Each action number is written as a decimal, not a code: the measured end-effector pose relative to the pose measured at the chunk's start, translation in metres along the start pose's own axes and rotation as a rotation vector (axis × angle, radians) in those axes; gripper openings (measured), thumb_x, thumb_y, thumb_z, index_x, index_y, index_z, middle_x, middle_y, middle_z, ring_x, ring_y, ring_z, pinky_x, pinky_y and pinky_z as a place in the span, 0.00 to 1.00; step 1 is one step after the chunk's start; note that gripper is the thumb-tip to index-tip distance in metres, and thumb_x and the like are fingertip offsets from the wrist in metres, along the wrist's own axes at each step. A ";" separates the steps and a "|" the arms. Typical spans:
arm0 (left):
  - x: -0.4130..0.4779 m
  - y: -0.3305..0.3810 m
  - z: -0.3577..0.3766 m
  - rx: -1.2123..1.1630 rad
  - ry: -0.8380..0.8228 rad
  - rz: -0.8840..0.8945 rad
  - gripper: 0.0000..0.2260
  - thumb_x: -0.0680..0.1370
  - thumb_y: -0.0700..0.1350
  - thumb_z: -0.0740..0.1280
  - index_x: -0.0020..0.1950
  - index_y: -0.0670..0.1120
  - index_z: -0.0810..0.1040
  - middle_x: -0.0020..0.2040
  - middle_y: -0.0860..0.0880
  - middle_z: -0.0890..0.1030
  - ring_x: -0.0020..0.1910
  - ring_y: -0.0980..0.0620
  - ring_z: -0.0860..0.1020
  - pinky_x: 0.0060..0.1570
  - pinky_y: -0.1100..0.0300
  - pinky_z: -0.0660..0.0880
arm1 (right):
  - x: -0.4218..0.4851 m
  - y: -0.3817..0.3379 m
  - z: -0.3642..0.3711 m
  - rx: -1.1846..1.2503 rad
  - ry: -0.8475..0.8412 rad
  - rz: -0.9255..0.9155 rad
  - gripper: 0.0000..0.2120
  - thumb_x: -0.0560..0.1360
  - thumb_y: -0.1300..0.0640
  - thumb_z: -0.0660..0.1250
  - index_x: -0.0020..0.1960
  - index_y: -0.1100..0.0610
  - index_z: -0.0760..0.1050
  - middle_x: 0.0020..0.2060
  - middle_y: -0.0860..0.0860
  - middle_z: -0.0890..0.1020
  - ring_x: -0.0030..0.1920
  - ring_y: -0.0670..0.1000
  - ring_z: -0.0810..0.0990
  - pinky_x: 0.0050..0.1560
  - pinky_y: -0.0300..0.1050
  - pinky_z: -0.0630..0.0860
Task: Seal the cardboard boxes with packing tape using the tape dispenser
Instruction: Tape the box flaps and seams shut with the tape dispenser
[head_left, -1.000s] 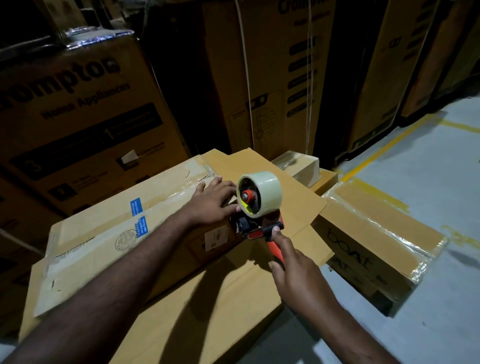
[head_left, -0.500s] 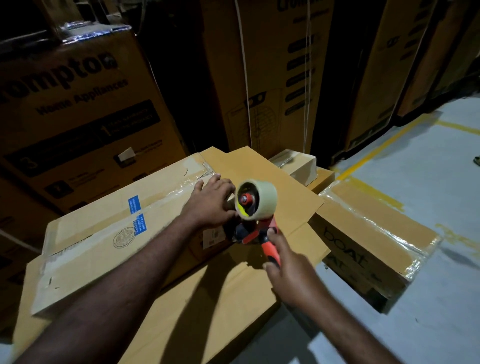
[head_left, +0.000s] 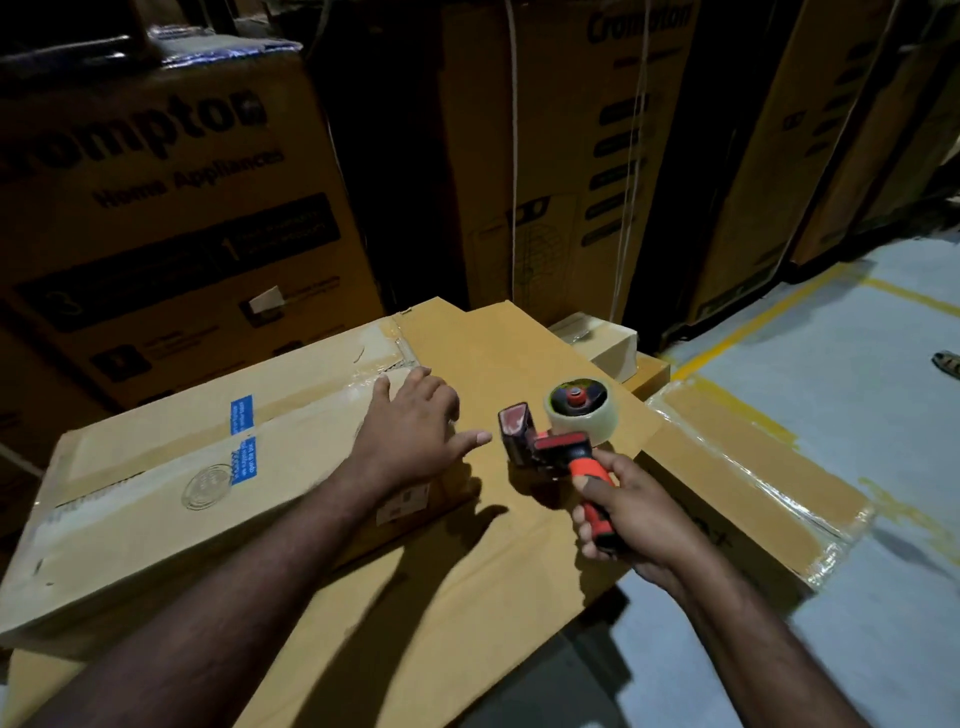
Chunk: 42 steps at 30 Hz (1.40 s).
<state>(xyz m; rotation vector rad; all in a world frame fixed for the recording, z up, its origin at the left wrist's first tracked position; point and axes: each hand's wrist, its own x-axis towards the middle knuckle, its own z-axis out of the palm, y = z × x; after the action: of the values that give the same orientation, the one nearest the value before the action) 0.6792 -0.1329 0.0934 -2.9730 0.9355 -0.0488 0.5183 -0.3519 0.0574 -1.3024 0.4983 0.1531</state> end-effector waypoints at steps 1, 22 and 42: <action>-0.008 -0.001 0.001 0.032 0.031 -0.029 0.28 0.76 0.74 0.50 0.55 0.53 0.73 0.66 0.51 0.74 0.77 0.49 0.61 0.75 0.35 0.55 | 0.006 -0.002 0.005 0.030 0.005 -0.008 0.16 0.83 0.59 0.63 0.68 0.46 0.68 0.35 0.59 0.78 0.31 0.54 0.77 0.32 0.48 0.76; -0.100 -0.023 0.011 0.102 0.137 -0.288 0.23 0.81 0.58 0.55 0.73 0.52 0.72 0.80 0.46 0.64 0.80 0.44 0.58 0.71 0.25 0.41 | 0.144 0.036 0.157 -0.562 0.004 -0.138 0.15 0.80 0.56 0.62 0.67 0.51 0.69 0.44 0.59 0.81 0.36 0.57 0.82 0.26 0.46 0.78; -0.178 -0.005 0.038 -0.054 0.414 -0.791 0.25 0.80 0.57 0.54 0.73 0.49 0.73 0.76 0.51 0.71 0.80 0.46 0.60 0.70 0.22 0.44 | 0.069 -0.001 0.227 -0.930 -0.520 -1.390 0.17 0.80 0.52 0.60 0.65 0.57 0.78 0.59 0.54 0.79 0.61 0.54 0.75 0.62 0.51 0.74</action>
<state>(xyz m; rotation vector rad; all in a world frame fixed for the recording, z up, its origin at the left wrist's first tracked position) 0.5380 -0.0265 0.0515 -3.2189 -0.3019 -0.6685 0.6405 -0.1487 0.0684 -2.1315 -1.0961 -0.4959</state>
